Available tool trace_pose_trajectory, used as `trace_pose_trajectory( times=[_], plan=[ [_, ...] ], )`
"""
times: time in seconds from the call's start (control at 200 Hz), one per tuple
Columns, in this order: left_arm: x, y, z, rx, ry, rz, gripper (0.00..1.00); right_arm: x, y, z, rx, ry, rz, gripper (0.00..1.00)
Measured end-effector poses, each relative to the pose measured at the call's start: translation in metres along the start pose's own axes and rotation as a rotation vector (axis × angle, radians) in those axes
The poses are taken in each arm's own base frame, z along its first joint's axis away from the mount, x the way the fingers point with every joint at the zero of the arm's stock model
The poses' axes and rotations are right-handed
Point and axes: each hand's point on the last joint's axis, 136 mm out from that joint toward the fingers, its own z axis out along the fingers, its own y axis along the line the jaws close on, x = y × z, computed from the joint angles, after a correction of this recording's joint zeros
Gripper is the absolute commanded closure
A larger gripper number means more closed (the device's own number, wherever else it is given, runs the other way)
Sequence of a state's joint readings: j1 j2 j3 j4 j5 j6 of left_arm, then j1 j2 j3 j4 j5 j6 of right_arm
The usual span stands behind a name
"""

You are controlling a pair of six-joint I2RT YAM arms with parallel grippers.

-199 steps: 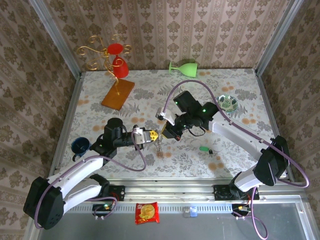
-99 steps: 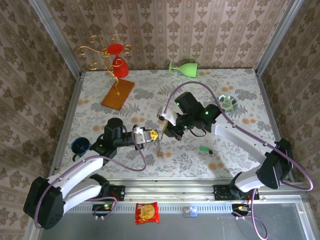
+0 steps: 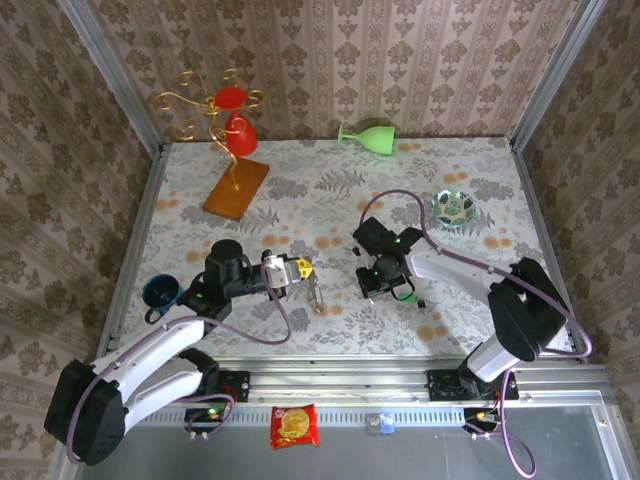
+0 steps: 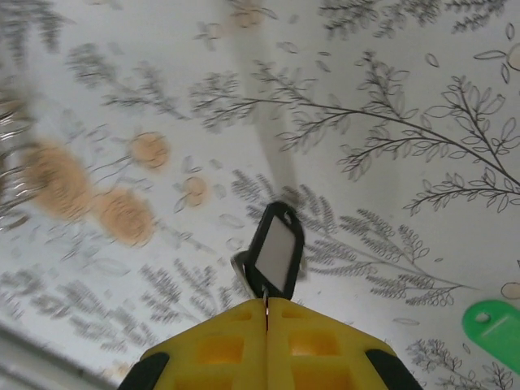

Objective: Put the keys on the keyring

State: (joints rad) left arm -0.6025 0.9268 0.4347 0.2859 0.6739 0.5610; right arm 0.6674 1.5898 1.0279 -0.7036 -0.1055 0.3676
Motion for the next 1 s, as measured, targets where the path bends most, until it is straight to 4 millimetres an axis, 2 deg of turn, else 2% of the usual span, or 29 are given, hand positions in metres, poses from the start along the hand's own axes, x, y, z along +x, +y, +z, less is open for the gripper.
trace_pose_trajectory(
  times=[0.17,0.425,0.63,0.705,0.86,1.0],
  plan=[
    [0.003,-0.001,0.0,-0.001,0.007,-0.004,1.0,-0.015,-0.016,0.024,0.055,0.015,0.048,1.0],
    [0.005,-0.002,-0.001,-0.003,0.011,-0.006,1.0,-0.053,-0.02,0.032,0.057,-0.046,0.067,1.0],
    [0.005,-0.002,-0.001,-0.007,0.014,-0.006,1.0,-0.056,-0.023,0.04,0.061,-0.038,0.07,1.0],
    [0.006,-0.001,-0.001,-0.009,0.015,-0.006,1.0,-0.057,-0.022,0.041,0.061,-0.038,0.07,0.91],
    [0.006,-0.001,-0.001,-0.009,0.015,-0.006,1.0,-0.057,-0.023,0.044,0.064,-0.029,0.064,0.82],
    [0.006,-0.001,-0.001,-0.009,0.015,-0.006,1.0,-0.055,-0.024,0.046,0.067,-0.02,0.057,0.85]
  ],
)
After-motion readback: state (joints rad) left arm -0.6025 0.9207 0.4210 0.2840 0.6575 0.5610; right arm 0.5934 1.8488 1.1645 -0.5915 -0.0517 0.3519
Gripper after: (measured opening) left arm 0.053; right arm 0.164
